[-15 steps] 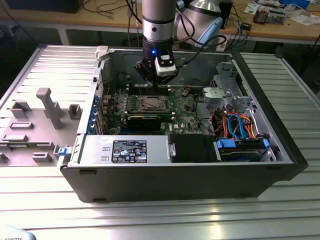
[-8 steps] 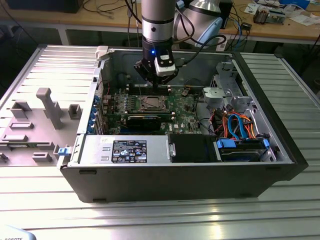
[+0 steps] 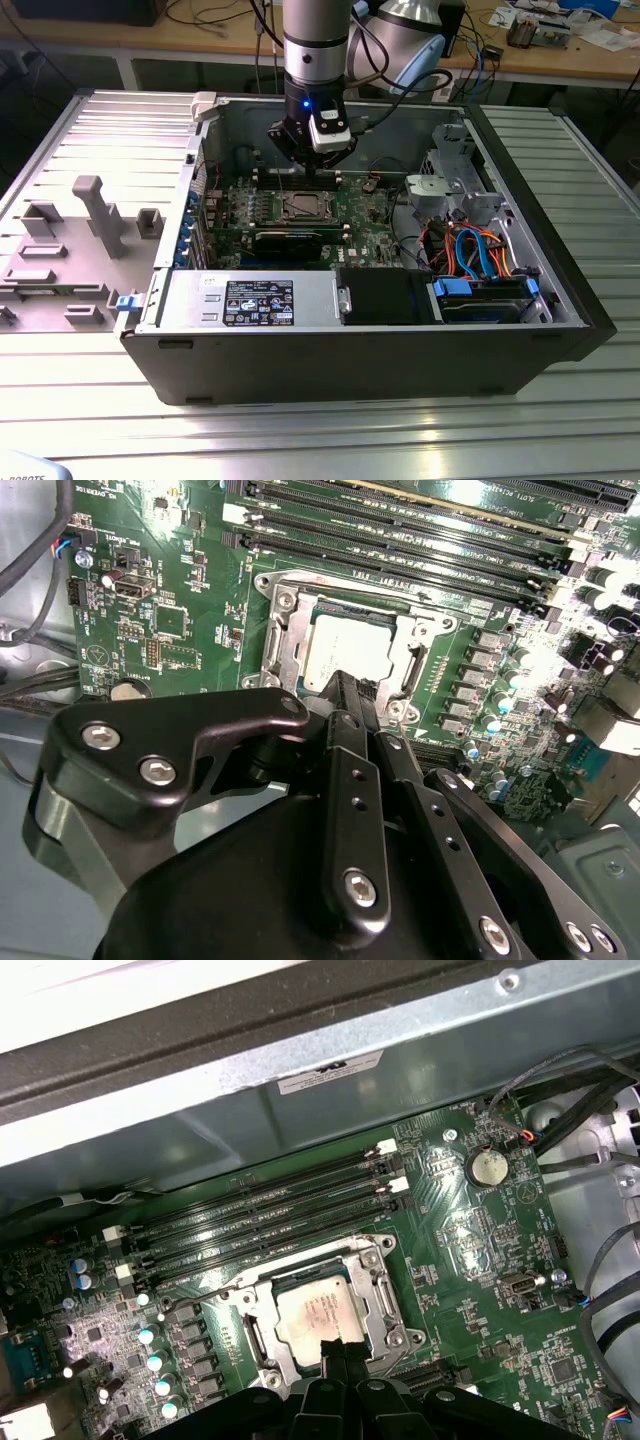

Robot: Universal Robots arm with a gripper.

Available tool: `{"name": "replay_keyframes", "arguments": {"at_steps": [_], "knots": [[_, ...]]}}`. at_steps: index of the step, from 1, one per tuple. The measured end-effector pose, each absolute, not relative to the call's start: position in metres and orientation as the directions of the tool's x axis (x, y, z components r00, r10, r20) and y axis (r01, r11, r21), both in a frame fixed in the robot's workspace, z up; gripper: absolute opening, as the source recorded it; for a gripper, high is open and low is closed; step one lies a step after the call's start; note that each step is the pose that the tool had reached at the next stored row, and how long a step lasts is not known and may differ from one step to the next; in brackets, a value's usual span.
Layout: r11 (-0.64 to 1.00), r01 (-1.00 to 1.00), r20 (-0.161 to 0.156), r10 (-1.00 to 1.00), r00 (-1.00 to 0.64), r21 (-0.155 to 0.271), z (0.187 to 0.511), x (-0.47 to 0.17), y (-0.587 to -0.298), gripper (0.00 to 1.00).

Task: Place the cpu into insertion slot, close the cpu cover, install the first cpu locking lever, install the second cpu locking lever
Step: 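Install the first cpu locking lever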

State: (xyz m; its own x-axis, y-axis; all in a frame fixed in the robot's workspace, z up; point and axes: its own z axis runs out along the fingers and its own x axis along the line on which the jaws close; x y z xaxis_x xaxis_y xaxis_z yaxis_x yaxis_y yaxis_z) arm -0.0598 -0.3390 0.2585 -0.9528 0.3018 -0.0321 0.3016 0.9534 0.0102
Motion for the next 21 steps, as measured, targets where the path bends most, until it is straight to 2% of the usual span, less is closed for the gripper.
{"name": "replay_keyframes", "arguments": {"at_steps": [8, 21], "knots": [[0.990, 0.143, -0.032, 0.144, -0.989, 0.010, 0.258, -0.061, -0.339, 0.11], [0.996, 0.084, -0.033, 0.084, -0.996, 0.010, 0.256, -0.103, -0.339, 0.11]]}}
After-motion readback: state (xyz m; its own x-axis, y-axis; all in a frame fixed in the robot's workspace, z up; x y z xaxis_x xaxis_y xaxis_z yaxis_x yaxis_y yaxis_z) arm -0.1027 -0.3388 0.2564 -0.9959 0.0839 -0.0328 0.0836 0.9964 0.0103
